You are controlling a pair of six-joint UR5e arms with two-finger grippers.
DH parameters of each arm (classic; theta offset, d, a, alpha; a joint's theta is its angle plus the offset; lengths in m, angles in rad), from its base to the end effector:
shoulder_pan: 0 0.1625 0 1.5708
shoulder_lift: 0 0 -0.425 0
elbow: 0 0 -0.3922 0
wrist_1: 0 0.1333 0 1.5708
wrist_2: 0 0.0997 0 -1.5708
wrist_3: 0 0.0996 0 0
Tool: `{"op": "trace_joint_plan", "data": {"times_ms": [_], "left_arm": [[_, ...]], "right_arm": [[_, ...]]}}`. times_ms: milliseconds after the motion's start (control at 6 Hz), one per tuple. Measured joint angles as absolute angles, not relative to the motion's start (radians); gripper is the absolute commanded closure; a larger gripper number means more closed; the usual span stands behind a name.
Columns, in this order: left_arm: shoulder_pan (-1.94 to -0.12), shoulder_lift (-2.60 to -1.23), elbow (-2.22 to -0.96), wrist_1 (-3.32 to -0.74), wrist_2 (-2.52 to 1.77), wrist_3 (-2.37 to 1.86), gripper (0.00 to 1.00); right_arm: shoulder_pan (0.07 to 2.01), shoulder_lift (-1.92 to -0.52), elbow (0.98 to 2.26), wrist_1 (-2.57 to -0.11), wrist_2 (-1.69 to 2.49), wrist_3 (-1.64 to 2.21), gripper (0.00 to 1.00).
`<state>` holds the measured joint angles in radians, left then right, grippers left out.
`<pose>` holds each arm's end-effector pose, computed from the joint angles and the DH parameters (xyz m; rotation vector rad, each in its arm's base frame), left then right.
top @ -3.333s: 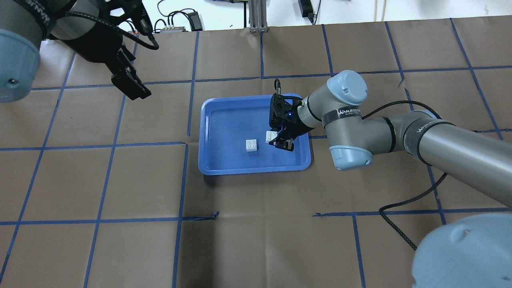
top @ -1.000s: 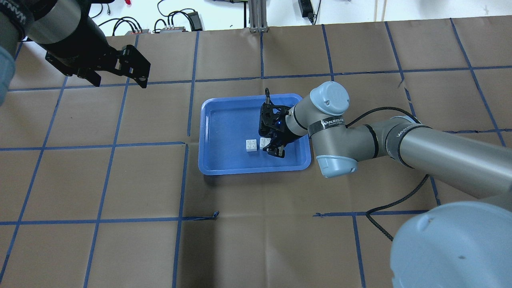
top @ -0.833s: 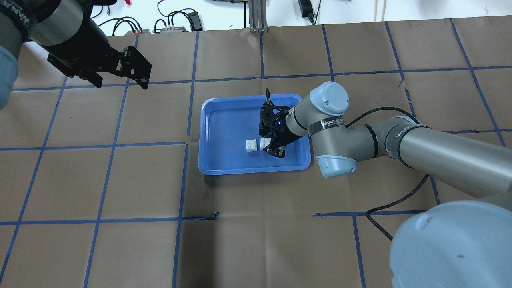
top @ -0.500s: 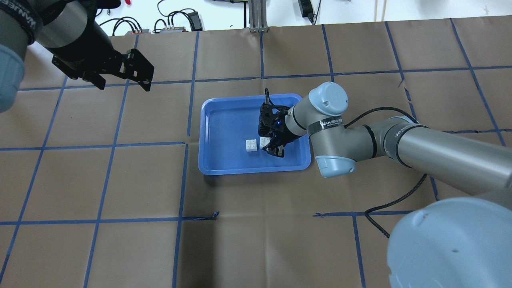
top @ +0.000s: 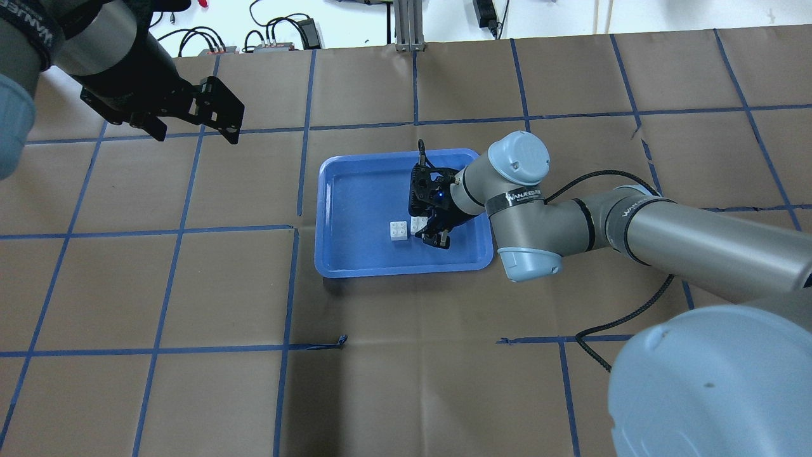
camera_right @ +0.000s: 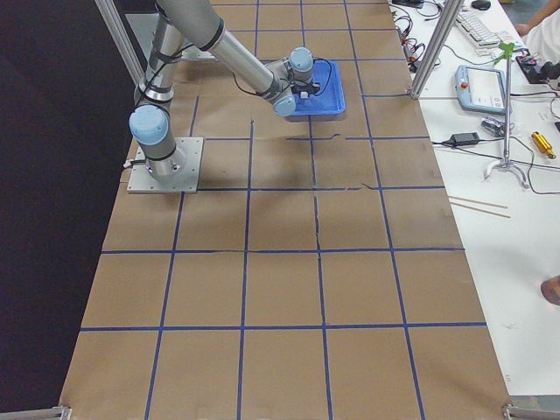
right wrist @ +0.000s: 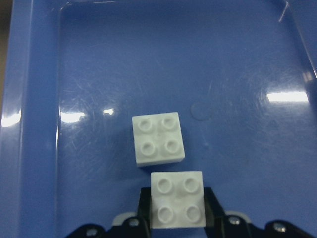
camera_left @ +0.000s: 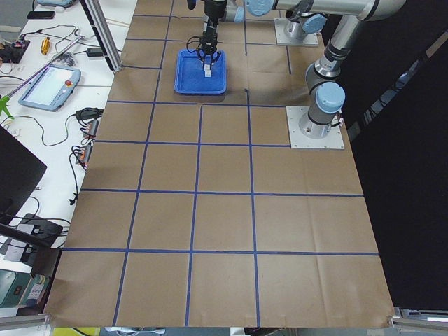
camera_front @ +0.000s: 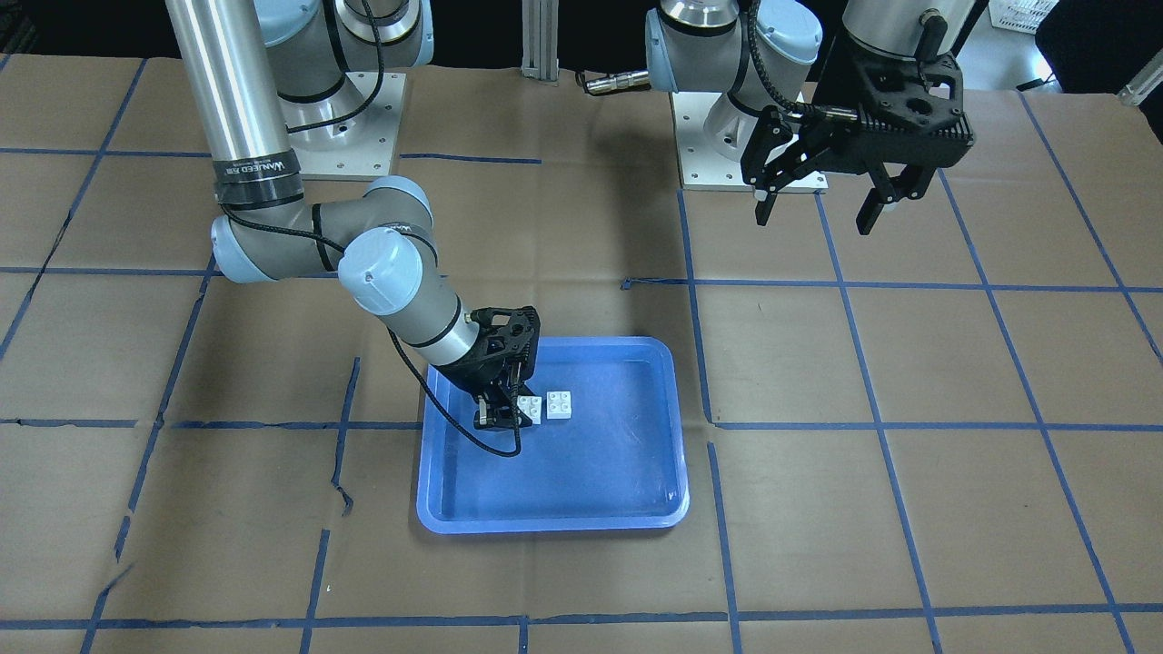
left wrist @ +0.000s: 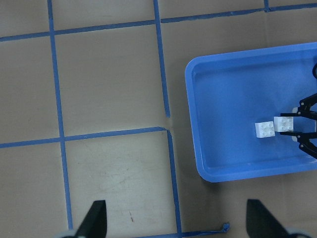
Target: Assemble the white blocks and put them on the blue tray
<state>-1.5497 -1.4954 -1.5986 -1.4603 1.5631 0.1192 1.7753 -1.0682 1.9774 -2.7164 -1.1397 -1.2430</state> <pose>-0.1240 -0.4766 0.5223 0.1543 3.1245 -0.2480 0.2858 -0.5165 0.1609 -1.9243 2.0667 -0.5977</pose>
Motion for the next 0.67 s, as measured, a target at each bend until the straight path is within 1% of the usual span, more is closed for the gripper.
{"op": "trace_joint_plan", "data": {"times_ms": [667], "left_arm": [[-1.549,-1.493,-1.601,-1.462,1.563,0.118,0.01]], "right_arm": [[1.794,-1.065,1.98,-2.726,-1.14,-1.238,0.74]]}}
